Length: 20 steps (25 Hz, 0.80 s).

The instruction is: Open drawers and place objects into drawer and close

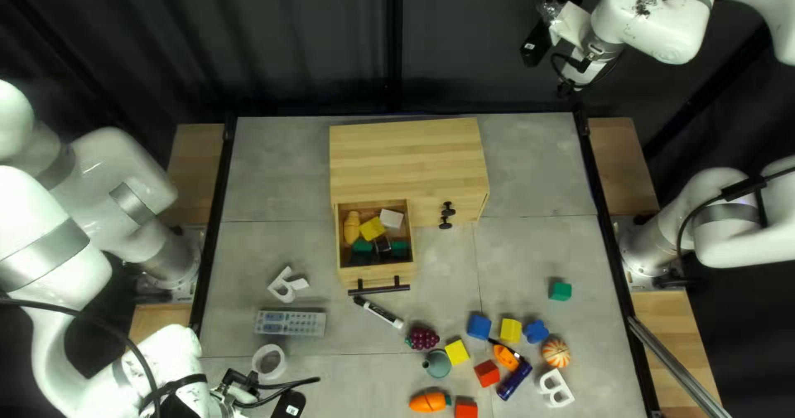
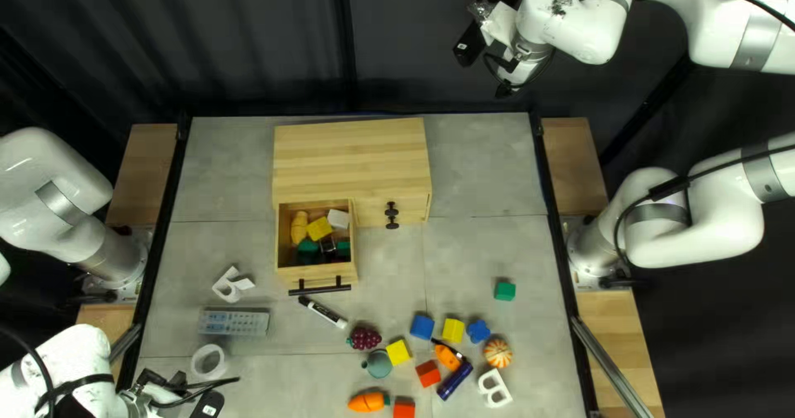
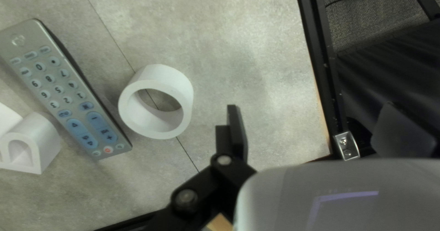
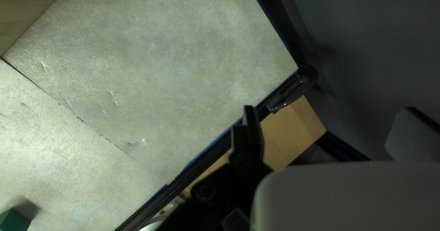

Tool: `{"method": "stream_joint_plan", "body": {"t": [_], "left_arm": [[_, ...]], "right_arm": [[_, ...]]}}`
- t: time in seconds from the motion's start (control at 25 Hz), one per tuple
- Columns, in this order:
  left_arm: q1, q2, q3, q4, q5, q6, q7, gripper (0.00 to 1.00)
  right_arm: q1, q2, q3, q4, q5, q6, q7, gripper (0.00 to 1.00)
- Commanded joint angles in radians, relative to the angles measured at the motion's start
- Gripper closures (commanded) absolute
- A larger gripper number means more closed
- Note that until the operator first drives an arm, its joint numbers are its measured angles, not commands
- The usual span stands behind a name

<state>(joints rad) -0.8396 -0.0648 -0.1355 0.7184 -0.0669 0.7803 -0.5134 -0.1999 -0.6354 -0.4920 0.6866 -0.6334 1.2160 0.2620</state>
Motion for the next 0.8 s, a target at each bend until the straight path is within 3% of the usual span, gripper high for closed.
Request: {"method": "stream_joint_plan", "body": {"t": [0.04,0.2,0.32,0.48,0.64,0.8], "left_arm": [[0.0,0.0,0.0,0.0,0.0,0.0,0.0,0.0],[0.0,0.0,0.0,0.0,0.0,0.0,0.0,0.0],[0.0,0.0,0.0,0.0,0.0,0.0,0.0,0.0],[0.0,0.0,0.0,0.0,0.0,0.0,0.0,0.0],[0.0,0.0,0.0,0.0,0.0,0.0,0.0,0.0],[0.0,0.0,0.0,0.0,0.0,0.0,0.0,0.0]], "right_arm": [[0.0,0.0,0.0,0.0,0.0,0.0,0.0,0.0],[0.002,-0.024,0.034,-0.006,-0.023,0.022,-0.01,0.0],[0.035,-0.051,0.131,0.022,-0.013,0.087,-0.003,0.0],[0.113,0.045,0.26,0.173,0.066,0.168,0.042,0.0],[0.197,0.163,0.361,0.301,0.149,0.179,0.101,0.0],[0.248,0.224,0.425,0.348,0.201,0.173,0.155,0.0]]}}
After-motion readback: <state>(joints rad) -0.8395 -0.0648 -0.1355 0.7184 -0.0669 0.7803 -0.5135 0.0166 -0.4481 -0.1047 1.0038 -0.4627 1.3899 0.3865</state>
